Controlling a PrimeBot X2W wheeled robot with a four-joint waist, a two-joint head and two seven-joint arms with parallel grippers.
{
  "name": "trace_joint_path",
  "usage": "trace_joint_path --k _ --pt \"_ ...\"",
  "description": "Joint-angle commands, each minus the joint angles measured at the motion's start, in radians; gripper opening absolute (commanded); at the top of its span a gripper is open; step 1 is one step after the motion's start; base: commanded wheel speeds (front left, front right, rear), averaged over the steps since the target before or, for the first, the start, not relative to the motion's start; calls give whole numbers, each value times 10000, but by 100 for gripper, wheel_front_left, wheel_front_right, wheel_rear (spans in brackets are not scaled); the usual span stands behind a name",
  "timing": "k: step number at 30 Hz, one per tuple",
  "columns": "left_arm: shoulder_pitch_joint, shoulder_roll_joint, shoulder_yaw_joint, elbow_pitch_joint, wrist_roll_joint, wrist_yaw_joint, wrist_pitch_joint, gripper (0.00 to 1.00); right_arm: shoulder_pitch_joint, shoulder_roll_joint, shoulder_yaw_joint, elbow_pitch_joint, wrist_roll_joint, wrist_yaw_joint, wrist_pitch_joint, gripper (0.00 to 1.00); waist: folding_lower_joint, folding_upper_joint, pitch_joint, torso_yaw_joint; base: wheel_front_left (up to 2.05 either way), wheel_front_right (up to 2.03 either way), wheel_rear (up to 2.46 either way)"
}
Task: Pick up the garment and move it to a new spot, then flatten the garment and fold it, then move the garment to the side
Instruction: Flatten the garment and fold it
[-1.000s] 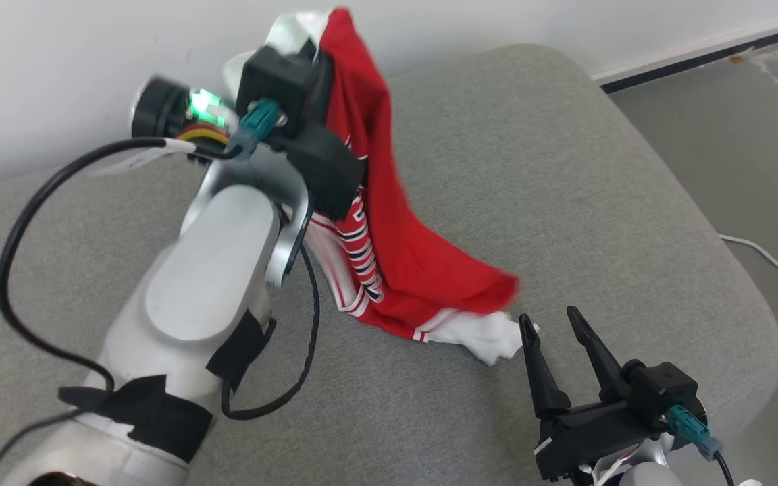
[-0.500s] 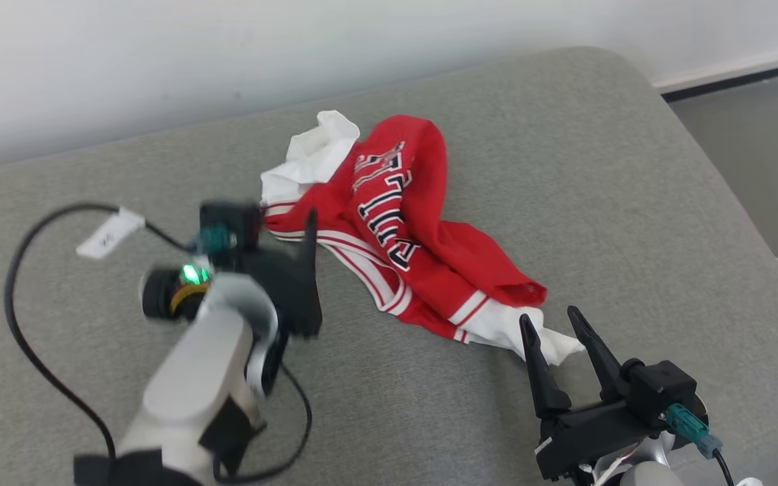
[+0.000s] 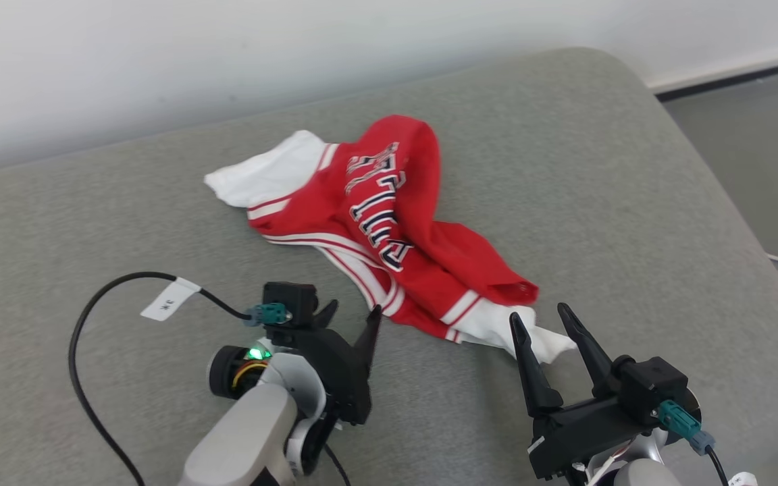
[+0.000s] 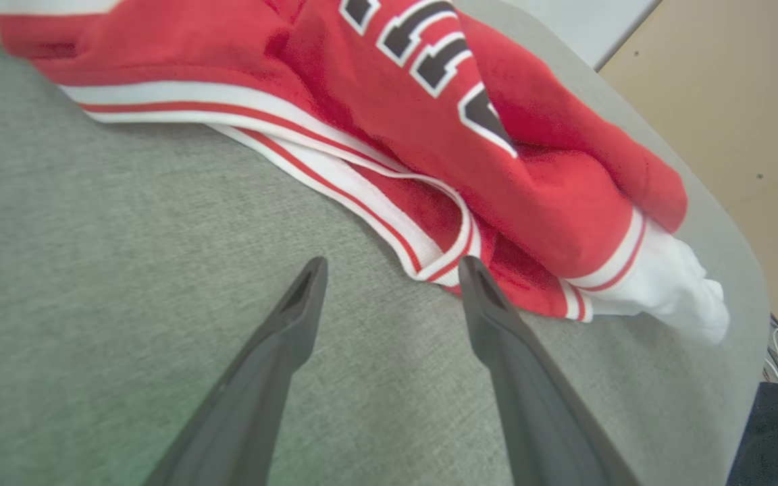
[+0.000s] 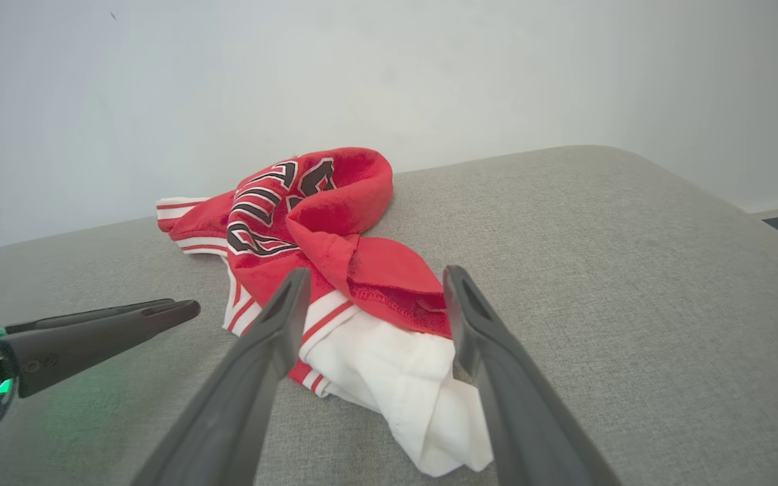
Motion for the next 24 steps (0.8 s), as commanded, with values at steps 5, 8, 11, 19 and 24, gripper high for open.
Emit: trace_joint_path --k 5,8,11,19,24 --pt "-242 17 -635 77 -336 738 41 100 -28 3 -76 -31 74 35 -116 100 0 0 392 -1018 0 0 0" --pt "-417 12 -779 409 -312 1132 -28 100 -63 1 -37 -4 158 35 -193 100 0 0 512 -1326 0 0 0" --pt "-542 10 -847 703 -423 1355 -125 100 -71 1 -37 60 234 35 -270 100 0 0 602 -1492 0 0 0" --pt "-562 11 -885 753 -848 1181 -468 0 -79 4 -205 138 198 35 -389 100 0 0 652 -1231 0 0 0" --pt "-555 225 -454 192 -1072 1244 -1276 0 -53 0 -298 197 101 35 -401 100 0 0 461 -583 0 0 0"
